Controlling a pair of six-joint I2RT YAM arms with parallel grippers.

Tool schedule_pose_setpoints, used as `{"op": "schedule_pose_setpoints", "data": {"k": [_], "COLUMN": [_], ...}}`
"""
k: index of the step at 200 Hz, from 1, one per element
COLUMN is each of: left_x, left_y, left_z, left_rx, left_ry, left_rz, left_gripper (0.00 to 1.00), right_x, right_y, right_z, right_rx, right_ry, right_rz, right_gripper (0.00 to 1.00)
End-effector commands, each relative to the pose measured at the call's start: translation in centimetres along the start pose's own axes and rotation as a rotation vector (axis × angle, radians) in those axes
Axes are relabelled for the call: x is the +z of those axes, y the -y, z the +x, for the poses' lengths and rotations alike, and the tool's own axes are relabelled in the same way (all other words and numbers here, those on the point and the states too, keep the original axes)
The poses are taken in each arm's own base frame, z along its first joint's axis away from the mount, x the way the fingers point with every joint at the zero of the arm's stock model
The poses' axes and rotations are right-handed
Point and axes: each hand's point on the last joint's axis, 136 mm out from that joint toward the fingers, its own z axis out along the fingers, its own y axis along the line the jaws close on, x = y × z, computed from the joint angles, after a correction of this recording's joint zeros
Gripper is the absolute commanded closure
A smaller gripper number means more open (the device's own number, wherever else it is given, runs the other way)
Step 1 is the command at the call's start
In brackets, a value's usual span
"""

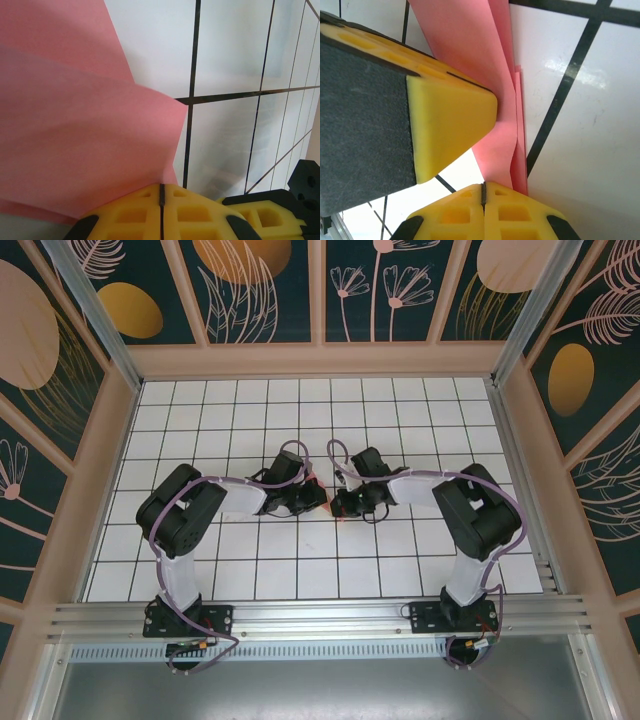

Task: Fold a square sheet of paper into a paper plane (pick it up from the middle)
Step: Fold the wing for the fifth time at the center of the table.

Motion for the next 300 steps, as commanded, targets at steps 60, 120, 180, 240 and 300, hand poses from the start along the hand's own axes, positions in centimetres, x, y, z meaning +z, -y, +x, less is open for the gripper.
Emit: {"op": "schedule_pose_setpoints", "data": {"k": [60,120,180,240,300], "left_x": [0.6,0.6,0.5,0.6,0.4], "left_y": [-8.0,-7.6,-5.6,-5.0,-2.9], "left_z": [0.7,0.6,0.1,0.0,-0.6], "left_rx": [-0.07,-0.068,-0.041,-0.029,0.012], "left_ry": [0.029,0.028,0.039,0.036,0.049], "left_rz": [-0.284,-0.268,-0.186,-0.161,-0.092], "left_gripper": [0.91,0.91,0.91,0.91,0.89], "right_x": [-0.3,-1.7,-5.5,-2.2,-0.4], "right_y": [3.0,3.0,-1.9,-1.0,0.9], "right_z": [7.5,8.4,0.3,-1.9,-0.2], "right_rx": [0.114,0.164,0.062,0.09,0.134], "right_ry": [-0.148,-0.11,0.204,0.163,0.095], "right_rz": [0.044,0.067,-0.041,-0.033,0.012], "right_gripper": [0.97,0.97,0.93,0.95,0.96]}}
